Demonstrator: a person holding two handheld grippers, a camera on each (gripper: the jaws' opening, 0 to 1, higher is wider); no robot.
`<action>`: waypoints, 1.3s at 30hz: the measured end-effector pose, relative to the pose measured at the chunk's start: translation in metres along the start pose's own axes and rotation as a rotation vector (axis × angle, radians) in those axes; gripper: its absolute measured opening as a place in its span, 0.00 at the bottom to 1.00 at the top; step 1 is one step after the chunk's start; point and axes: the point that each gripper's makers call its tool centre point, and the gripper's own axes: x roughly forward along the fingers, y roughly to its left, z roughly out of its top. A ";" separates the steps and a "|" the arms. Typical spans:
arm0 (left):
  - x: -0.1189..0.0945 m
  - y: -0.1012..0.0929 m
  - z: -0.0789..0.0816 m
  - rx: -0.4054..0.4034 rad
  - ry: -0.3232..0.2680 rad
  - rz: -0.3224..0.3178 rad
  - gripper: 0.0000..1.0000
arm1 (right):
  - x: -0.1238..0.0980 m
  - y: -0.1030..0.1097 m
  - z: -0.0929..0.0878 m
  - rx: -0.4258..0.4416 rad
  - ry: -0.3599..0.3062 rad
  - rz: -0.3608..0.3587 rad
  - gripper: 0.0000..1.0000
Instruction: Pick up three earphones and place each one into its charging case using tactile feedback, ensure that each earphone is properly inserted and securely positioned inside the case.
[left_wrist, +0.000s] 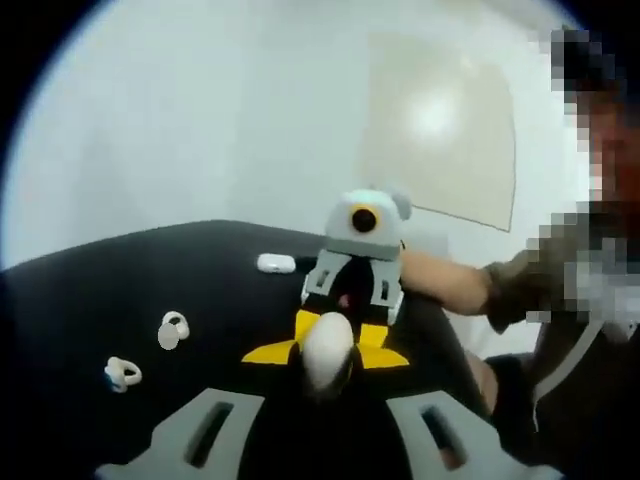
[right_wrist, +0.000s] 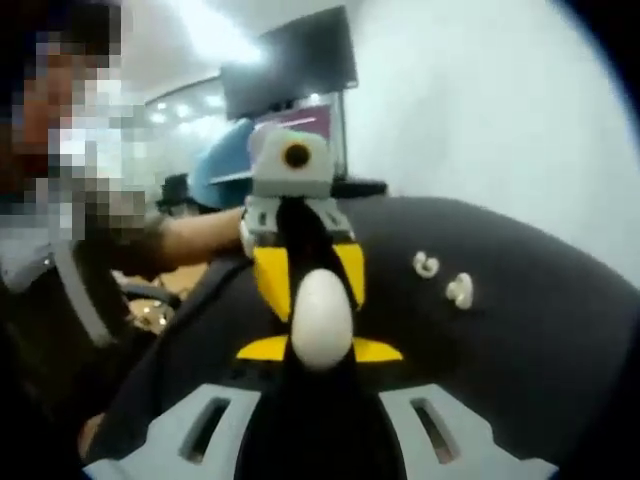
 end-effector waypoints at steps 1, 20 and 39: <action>-0.001 -0.001 0.000 -0.019 -0.002 -0.009 0.18 | 0.000 0.001 0.001 -0.035 -0.001 -0.002 0.22; -0.014 0.020 0.027 -0.120 -0.160 0.084 0.15 | 0.001 -0.002 0.001 -0.121 -0.012 -0.005 0.22; -0.126 0.127 0.053 -0.109 -0.417 0.670 0.17 | 0.002 -0.001 0.000 -0.072 -0.029 0.017 0.22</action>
